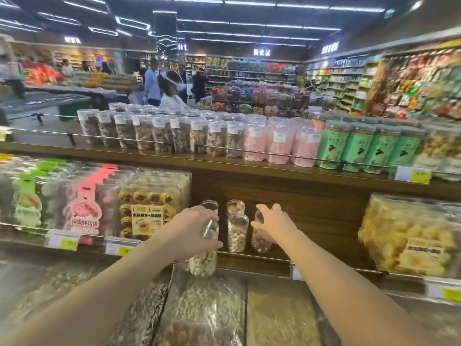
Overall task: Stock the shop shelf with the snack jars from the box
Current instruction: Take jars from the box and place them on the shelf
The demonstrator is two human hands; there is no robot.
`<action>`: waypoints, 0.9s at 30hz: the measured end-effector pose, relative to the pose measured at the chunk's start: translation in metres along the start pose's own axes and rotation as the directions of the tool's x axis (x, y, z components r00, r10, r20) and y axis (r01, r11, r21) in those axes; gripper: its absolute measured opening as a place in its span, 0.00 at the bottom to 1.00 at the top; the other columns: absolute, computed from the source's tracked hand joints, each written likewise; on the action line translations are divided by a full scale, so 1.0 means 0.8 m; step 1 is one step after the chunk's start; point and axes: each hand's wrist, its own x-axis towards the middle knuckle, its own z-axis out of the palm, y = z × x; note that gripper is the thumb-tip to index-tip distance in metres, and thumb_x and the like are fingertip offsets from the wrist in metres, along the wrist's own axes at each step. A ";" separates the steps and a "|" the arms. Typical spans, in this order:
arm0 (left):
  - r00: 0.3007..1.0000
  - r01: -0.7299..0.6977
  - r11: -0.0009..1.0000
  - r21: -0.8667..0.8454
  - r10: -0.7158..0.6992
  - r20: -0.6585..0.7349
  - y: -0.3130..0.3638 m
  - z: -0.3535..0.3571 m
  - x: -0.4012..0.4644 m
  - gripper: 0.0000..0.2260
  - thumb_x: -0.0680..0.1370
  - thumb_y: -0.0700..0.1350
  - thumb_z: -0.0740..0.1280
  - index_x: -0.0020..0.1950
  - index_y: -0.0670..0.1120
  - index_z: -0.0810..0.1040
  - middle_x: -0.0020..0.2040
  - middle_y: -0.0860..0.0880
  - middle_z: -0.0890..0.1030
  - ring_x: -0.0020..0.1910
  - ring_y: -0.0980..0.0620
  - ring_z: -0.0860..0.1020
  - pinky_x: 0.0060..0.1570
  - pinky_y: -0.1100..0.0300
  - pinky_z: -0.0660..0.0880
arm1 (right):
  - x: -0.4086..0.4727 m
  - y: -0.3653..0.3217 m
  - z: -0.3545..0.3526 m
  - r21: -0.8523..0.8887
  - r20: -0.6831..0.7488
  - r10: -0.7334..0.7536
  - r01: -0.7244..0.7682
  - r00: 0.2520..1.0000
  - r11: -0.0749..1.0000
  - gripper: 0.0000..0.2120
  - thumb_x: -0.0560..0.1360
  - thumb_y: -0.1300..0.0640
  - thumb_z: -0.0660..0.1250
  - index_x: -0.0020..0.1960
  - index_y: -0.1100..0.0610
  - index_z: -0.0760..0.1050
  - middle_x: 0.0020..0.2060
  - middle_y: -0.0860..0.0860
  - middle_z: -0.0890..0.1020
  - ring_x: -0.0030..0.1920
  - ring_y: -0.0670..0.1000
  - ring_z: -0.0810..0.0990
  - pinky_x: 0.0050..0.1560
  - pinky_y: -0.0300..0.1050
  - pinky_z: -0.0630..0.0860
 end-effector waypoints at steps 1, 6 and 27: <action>1.000 -0.007 1.000 -0.003 0.007 0.000 -0.006 0.001 0.006 0.28 0.74 0.60 0.74 0.71 0.53 0.75 0.65 0.56 0.76 0.62 0.56 0.75 0.62 0.58 0.74 | 0.010 -0.003 0.004 -0.001 -0.001 0.016 -0.016 1.000 1.000 0.30 0.81 0.40 0.62 0.80 0.45 0.58 0.76 0.58 0.61 0.70 0.60 0.71 0.66 0.53 0.75; 0.999 -0.035 0.999 -0.028 0.035 0.005 -0.030 0.011 0.029 0.29 0.73 0.61 0.74 0.71 0.55 0.74 0.65 0.58 0.76 0.62 0.57 0.75 0.60 0.59 0.74 | 0.040 -0.004 0.029 -0.014 -0.004 0.077 -0.077 0.997 0.997 0.28 0.82 0.45 0.63 0.79 0.46 0.59 0.76 0.58 0.60 0.70 0.61 0.70 0.65 0.54 0.75; 0.998 -0.022 1.000 -0.016 0.023 0.065 -0.037 0.119 0.148 0.22 0.78 0.46 0.71 0.72 0.54 0.72 0.67 0.51 0.71 0.65 0.48 0.72 0.63 0.53 0.74 | -0.005 0.011 -0.011 -0.164 -0.047 0.089 -0.095 0.995 0.982 0.31 0.81 0.43 0.64 0.80 0.46 0.57 0.77 0.56 0.61 0.75 0.60 0.65 0.67 0.56 0.73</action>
